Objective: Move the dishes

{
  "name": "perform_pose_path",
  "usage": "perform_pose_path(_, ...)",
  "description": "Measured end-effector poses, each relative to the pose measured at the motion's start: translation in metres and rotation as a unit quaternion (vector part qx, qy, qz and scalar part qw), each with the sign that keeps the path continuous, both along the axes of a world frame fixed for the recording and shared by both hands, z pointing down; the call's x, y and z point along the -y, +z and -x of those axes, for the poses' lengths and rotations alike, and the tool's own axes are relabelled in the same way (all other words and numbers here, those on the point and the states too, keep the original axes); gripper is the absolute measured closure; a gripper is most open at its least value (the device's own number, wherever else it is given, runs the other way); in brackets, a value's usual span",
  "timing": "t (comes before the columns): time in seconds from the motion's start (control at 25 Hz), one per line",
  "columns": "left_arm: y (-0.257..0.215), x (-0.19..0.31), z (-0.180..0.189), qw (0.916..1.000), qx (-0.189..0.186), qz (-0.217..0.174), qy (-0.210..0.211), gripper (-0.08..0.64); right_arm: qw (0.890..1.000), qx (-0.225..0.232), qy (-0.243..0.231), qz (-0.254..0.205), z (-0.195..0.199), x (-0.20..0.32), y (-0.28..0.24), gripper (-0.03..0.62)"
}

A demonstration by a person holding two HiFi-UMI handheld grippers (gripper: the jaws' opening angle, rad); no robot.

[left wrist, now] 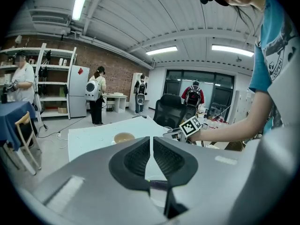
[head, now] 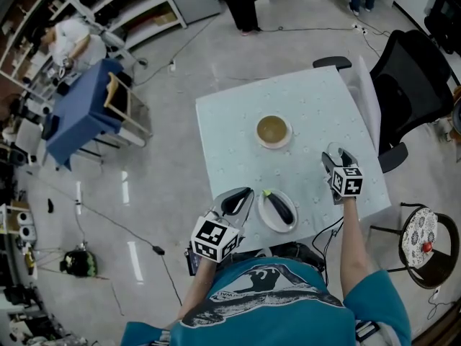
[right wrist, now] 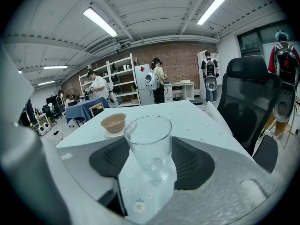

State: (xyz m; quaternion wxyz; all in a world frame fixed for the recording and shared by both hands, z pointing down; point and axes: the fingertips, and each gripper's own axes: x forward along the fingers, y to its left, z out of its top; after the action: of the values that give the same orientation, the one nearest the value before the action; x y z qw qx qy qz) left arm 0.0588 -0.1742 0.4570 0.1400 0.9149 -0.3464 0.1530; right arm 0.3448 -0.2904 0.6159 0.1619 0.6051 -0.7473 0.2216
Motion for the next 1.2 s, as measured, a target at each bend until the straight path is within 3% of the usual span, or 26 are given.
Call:
perform_pose_path(0.32,0.003,-0.004,0.002,1.0000,0.003,0.003,0.000,0.528,1.000,-0.006,-0.003,-0.003,-0.003,-0.005,-0.009,0.308)
perform_pose_path(0.68,0.006,-0.003,0.001,1.0000,0.002,0.006,0.004,0.528,0.998,-0.012,-0.010,-0.063,-0.005,-0.002,-0.066,0.307)
perform_pose_path(0.96,0.011,-0.004,0.003,0.9999,-0.002,0.010,-0.001,0.528,0.994,-0.013,-0.056,-0.098,0.026,0.012,-0.106,0.307)
perform_pose_path(1.2,0.015,-0.002,0.015,0.9996,-0.006,0.014,-0.024,0.528,0.988,-0.010,-0.115,-0.098,0.070,0.029,-0.115,0.307)
